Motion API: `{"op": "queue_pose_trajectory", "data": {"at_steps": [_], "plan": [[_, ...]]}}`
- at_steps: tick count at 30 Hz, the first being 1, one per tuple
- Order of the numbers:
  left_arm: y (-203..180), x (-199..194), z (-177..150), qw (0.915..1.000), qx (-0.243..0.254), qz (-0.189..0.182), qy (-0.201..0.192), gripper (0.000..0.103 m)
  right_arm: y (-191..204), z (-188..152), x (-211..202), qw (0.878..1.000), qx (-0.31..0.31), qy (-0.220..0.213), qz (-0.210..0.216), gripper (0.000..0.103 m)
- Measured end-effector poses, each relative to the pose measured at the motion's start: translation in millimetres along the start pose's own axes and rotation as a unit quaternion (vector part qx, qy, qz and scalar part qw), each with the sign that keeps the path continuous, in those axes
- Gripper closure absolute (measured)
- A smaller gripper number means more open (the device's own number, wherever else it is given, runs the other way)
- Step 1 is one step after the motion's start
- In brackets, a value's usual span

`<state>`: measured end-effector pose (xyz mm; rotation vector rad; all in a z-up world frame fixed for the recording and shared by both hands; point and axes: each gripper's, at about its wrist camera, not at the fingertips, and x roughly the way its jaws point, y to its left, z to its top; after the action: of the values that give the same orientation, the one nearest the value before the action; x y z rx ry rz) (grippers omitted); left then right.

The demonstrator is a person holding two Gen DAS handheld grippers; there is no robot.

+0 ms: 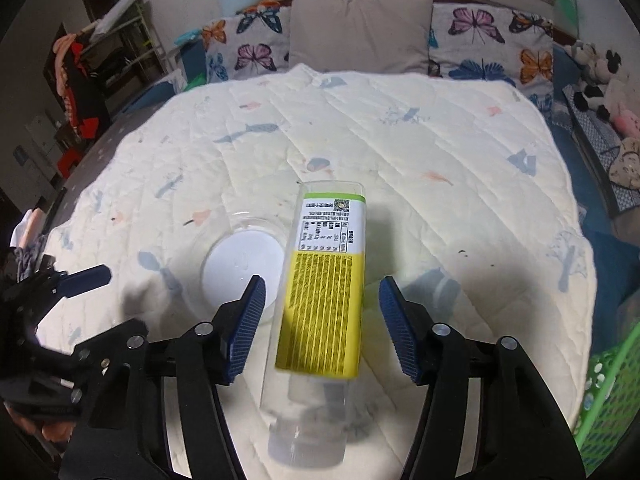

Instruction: Collect trash

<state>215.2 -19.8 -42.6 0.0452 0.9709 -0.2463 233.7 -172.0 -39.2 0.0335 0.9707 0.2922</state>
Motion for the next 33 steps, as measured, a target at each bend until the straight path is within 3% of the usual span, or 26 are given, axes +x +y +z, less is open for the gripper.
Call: {"op": "queue_pose_trajectory", "data": {"at_steps": [5, 9, 12, 23, 33], "plan": [[-2.7, 7.9, 3.3, 0.9999, 0.008, 0.006, 0.003, 0.015, -3.0, 2.4, 14.6, 1.0, 0.007, 0.013, 0.005, 0.054], [-6.5, 15.8, 6.3, 0.9998, 0.02, 0.008, 0.005, 0.015, -3.4, 1.5, 9.3, 1.0, 0.006, 0.011, 0.007, 0.055], [-9.3, 20.9, 8.4, 0.9997, 0.022, 0.007, 0.007, 0.009, -8.4, -1.0, -1.7, 1.0, 0.01, 0.002, 0.009, 0.056], [-36.1, 45.4, 22.8, 0.9972, 0.072, 0.011, 0.012, 0.008, -37.7, -16.6, -58.8, 0.999, 0.036, -0.033, 0.022, 0.057], [-46.1, 47.6, 27.1, 0.9966, 0.08, -0.017, 0.001, 0.008, -48.8, -32.1, -103.9, 0.997, 0.032, -0.066, 0.013, 0.058]]}}
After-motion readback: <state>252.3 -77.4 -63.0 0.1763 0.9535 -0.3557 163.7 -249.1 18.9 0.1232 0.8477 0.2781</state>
